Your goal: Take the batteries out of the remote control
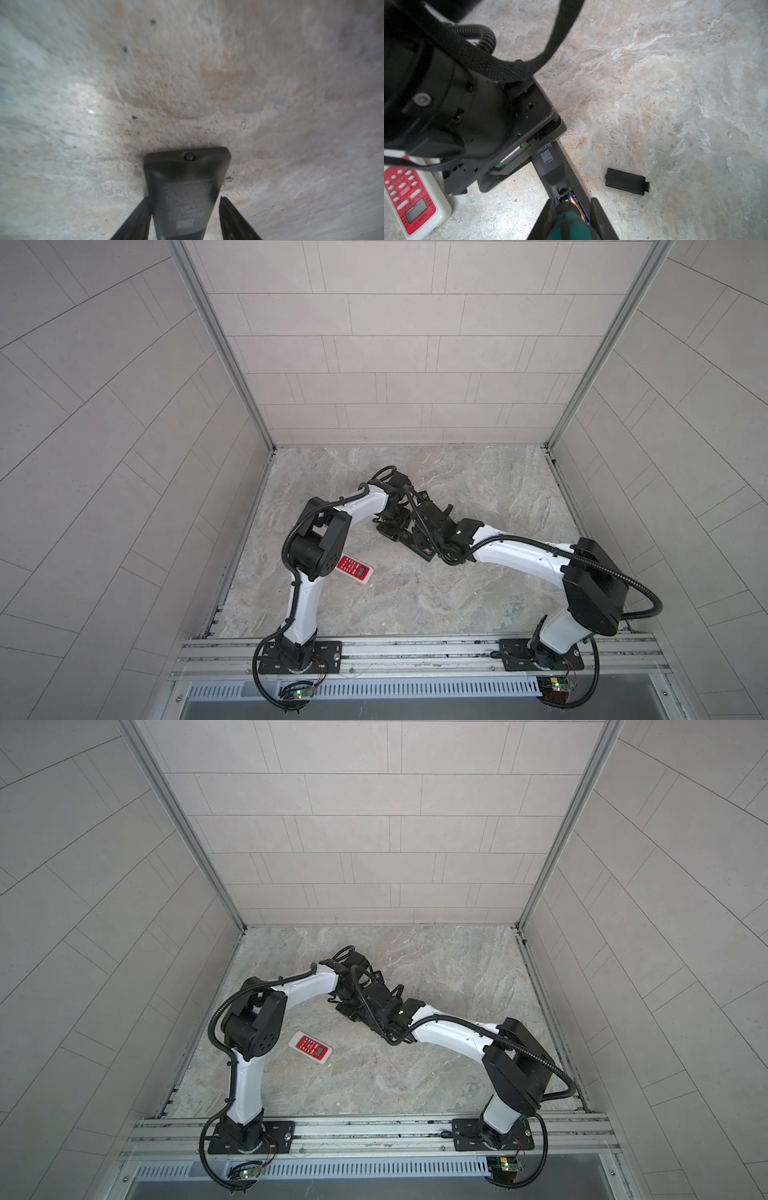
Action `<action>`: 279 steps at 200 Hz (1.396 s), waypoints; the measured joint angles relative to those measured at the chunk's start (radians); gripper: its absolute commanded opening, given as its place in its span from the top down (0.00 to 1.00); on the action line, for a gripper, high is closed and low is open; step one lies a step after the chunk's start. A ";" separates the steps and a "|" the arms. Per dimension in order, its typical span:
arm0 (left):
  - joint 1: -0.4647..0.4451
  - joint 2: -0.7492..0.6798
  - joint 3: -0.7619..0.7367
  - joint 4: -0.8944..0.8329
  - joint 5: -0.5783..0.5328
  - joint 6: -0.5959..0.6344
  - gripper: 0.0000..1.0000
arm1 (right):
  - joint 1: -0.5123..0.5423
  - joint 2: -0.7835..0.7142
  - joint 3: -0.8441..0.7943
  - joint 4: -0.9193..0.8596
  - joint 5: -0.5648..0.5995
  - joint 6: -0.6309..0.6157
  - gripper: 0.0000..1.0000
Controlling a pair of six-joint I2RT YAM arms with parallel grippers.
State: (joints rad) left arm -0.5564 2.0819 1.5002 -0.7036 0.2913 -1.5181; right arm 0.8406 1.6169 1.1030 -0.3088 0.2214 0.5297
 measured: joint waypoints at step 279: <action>0.001 0.001 0.000 -0.005 -0.010 -0.011 0.51 | 0.004 -0.024 0.014 -0.119 0.055 -0.040 1.00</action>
State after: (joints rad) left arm -0.5556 2.0830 1.5002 -0.7082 0.2810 -1.5291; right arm 0.8444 1.5929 1.1168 -0.4274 0.2760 0.4892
